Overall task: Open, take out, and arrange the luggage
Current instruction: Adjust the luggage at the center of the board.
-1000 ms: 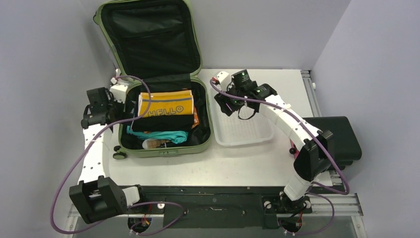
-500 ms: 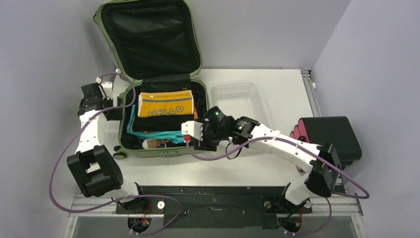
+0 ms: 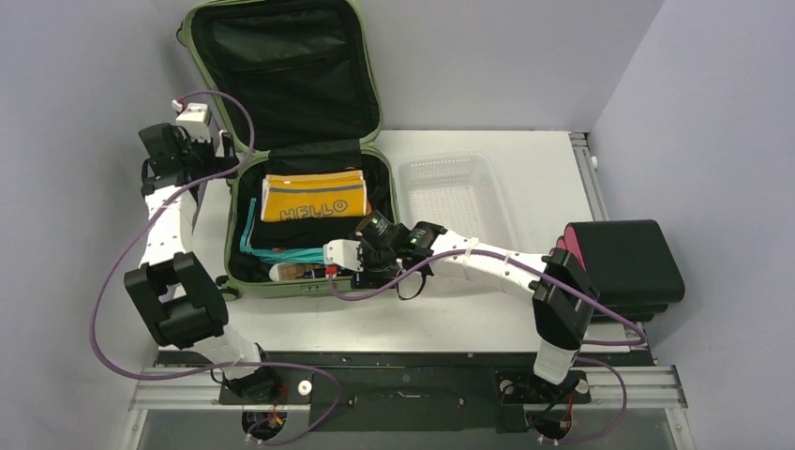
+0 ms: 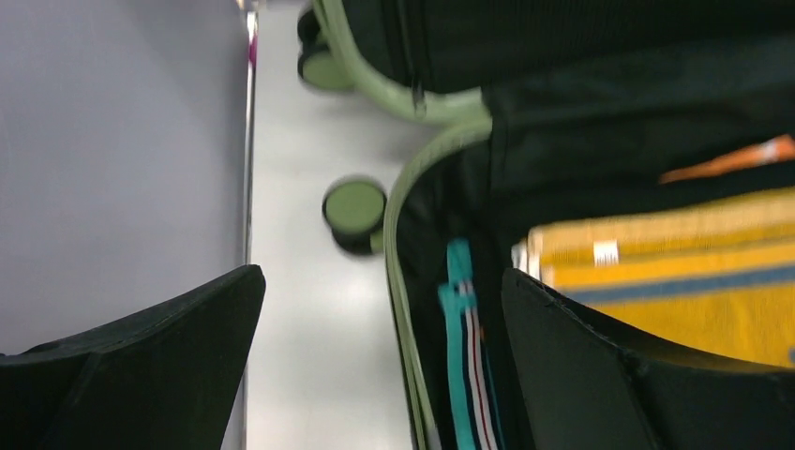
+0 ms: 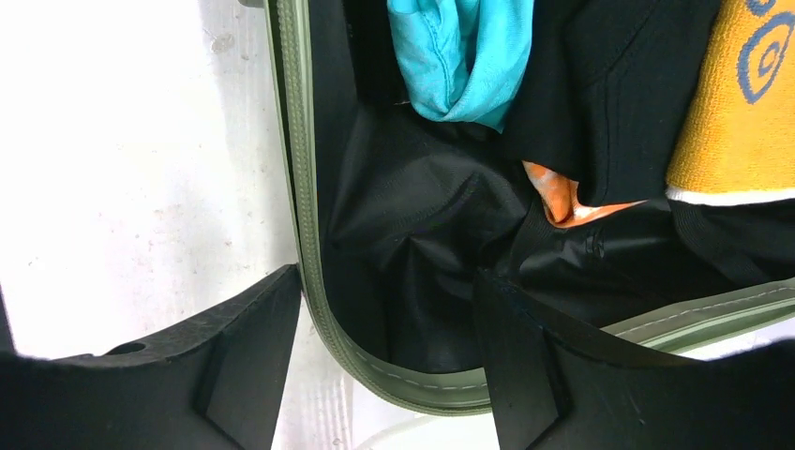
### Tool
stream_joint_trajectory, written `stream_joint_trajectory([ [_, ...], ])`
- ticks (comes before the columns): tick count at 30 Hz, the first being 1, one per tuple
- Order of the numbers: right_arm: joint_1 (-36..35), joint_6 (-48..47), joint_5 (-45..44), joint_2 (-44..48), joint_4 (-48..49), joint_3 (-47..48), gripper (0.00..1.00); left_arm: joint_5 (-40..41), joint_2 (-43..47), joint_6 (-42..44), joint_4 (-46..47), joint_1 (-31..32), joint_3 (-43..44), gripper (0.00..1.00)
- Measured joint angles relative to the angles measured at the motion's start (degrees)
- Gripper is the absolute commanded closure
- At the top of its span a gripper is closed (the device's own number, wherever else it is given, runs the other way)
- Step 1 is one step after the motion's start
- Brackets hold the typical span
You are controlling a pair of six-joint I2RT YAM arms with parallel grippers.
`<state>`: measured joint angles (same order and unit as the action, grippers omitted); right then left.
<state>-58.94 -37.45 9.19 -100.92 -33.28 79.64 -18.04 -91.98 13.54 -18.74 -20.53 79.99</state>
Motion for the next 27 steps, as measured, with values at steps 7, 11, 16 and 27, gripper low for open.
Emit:
stream_joint_trajectory([
  [7, -0.76, 0.63, 0.04, -2.93, -4.20, 5.95, 0.37, -5.14, -13.18, -10.21, 20.83, -0.11, 4.52, 0.04],
  [11, -1.20, 0.63, 0.04, -6.47, -6.40, 9.81, 0.37, -8.74, -24.11, -18.82, 34.60, -1.20, 9.40, 0.04],
  [16, -1.49, 0.66, -0.48, -10.32, -9.07, 13.97, 0.37, -13.97, -36.72, -30.67, 52.89, -2.93, 14.71, 0.04],
  [27, -1.44, 2.29, -0.44, -15.76, -14.21, 20.41, 0.37, -20.04, -48.68, -37.64, 66.23, -1.92, 27.06, 0.42],
])
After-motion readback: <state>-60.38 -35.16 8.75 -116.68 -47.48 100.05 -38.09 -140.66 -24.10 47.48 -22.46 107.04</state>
